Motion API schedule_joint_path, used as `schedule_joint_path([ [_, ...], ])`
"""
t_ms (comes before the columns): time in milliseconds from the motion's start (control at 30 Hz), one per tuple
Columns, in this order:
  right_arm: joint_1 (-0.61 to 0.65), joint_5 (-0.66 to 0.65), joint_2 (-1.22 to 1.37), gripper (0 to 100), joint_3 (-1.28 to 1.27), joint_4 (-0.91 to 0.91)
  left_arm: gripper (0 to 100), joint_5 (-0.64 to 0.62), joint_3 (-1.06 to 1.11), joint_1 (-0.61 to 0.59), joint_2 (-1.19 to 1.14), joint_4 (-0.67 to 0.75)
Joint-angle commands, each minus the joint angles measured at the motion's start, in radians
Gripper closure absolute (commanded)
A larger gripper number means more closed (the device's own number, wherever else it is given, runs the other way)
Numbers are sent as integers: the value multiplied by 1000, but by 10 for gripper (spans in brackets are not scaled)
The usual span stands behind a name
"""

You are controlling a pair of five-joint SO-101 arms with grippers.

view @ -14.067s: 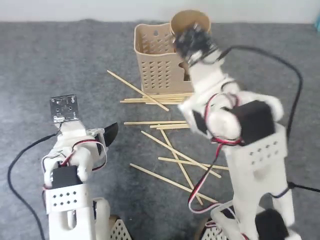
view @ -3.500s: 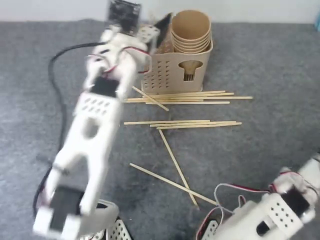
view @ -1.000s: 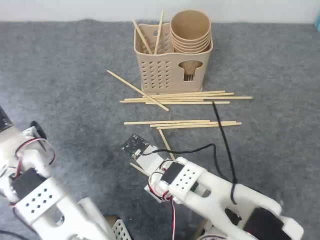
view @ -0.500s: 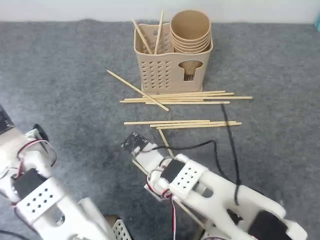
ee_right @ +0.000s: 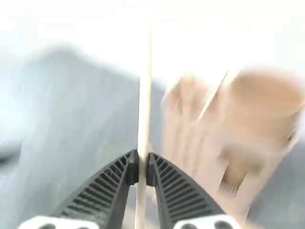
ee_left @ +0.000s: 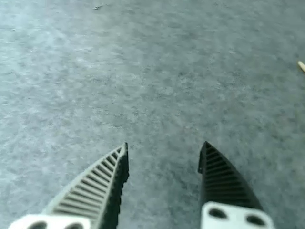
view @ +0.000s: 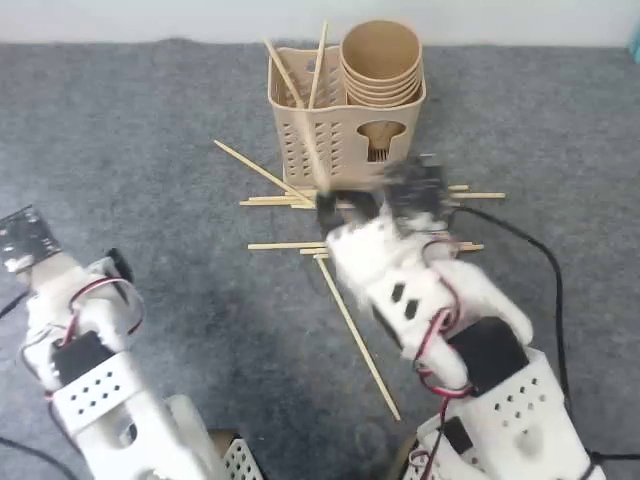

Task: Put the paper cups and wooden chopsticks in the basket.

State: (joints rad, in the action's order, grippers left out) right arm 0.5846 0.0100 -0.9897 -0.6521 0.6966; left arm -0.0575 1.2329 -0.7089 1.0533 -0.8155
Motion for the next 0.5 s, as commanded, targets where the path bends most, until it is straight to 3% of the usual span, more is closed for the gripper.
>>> schedule_joint_path([
  [0,-42,-21,28,991,15,-367,775,-11,19,57,14,-12],
  [200,-47,-20,223,991,55,-682,775,-9,88,97,14,57],
  [467,-104,-17,621,991,336,-905,775,-8,107,110,21,63],
])
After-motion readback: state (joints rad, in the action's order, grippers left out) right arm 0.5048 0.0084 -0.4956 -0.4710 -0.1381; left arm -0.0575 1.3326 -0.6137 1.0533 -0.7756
